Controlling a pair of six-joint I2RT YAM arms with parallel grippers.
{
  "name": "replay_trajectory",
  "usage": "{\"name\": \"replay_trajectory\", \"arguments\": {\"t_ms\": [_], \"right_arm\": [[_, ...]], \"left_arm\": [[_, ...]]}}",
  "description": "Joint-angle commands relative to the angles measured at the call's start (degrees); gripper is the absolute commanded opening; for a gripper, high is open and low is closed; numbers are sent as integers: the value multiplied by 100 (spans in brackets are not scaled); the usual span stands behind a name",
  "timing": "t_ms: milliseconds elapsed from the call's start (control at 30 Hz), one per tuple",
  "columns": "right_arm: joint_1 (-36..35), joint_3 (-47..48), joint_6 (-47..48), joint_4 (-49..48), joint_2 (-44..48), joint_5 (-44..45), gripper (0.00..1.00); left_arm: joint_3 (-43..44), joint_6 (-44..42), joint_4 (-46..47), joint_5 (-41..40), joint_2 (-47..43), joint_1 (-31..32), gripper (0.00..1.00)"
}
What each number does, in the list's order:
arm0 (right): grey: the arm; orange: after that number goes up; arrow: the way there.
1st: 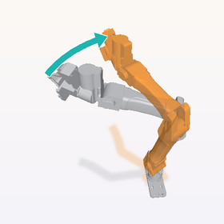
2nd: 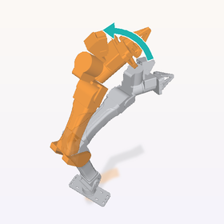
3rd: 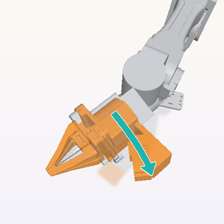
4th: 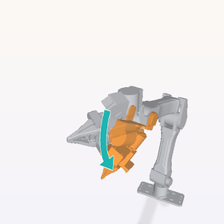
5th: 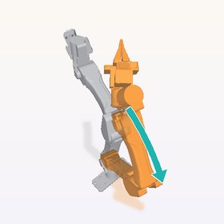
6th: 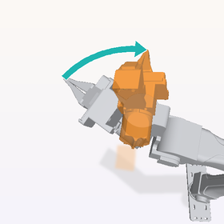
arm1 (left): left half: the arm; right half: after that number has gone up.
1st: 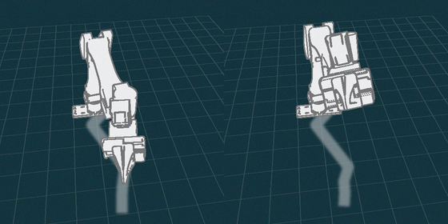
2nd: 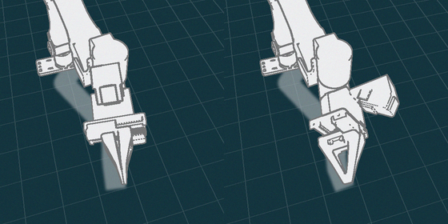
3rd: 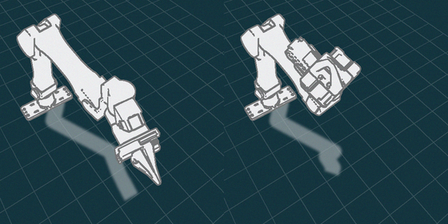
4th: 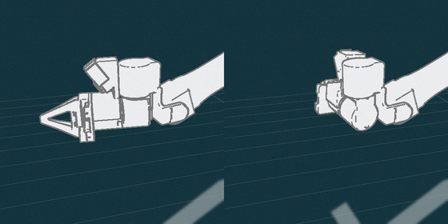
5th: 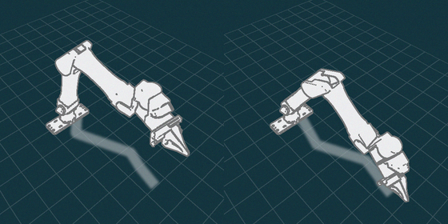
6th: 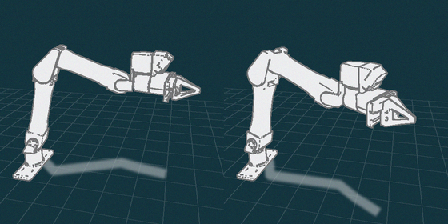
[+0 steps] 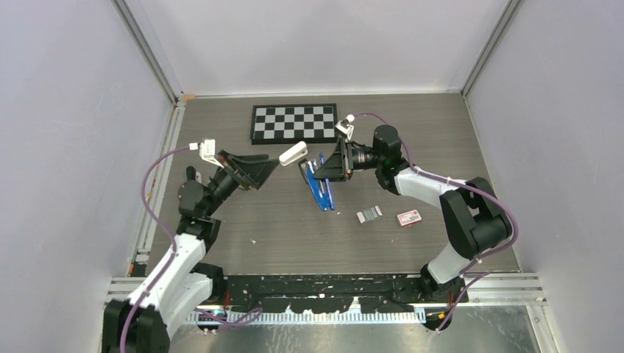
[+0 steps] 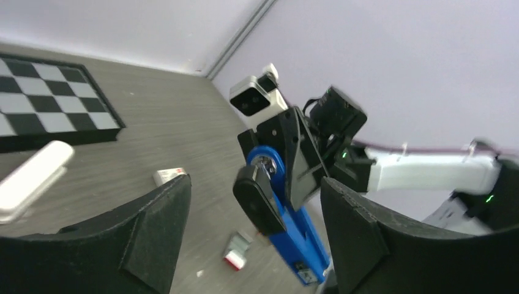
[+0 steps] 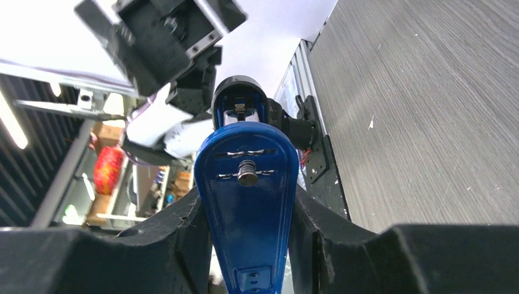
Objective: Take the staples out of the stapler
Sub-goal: Unload the staple at the center of the board.
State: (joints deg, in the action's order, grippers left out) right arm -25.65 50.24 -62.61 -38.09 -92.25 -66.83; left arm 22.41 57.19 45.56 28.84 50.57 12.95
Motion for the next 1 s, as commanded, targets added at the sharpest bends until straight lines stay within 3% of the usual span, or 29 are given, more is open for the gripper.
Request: {"name": "replay_trajectory", "arguments": {"t_ms": [0,67,267,467,567,667,967], "right_arm": [[103,8,-1017,-423,-9,399,1],[188,-7,-1520,-440,-84,521,1],[222,128,-3591,-1247,-469,468,1],[174,62,-3857,-805,-409,252,1],[108,30,-3721,-505,-346,155,1],[51,47,-3731,-464,-338,100,1],[-86,26,-3837,-585,-408,156,1]], "left_arm": [[359,-2361,-1794,224,-1106,23,80],[432,-3282,-2049,249,-1623,249,83],[1371,-7305,-4722,792,-1984,1020,85],[1197,-10816,-5375,497,-1663,1875,86],[1464,-11759,-5744,-203,-1167,2406,86],[1506,-12335,-5446,-733,-704,2691,87],[1570,-12473,-3749,-1286,654,2713,87]]}}
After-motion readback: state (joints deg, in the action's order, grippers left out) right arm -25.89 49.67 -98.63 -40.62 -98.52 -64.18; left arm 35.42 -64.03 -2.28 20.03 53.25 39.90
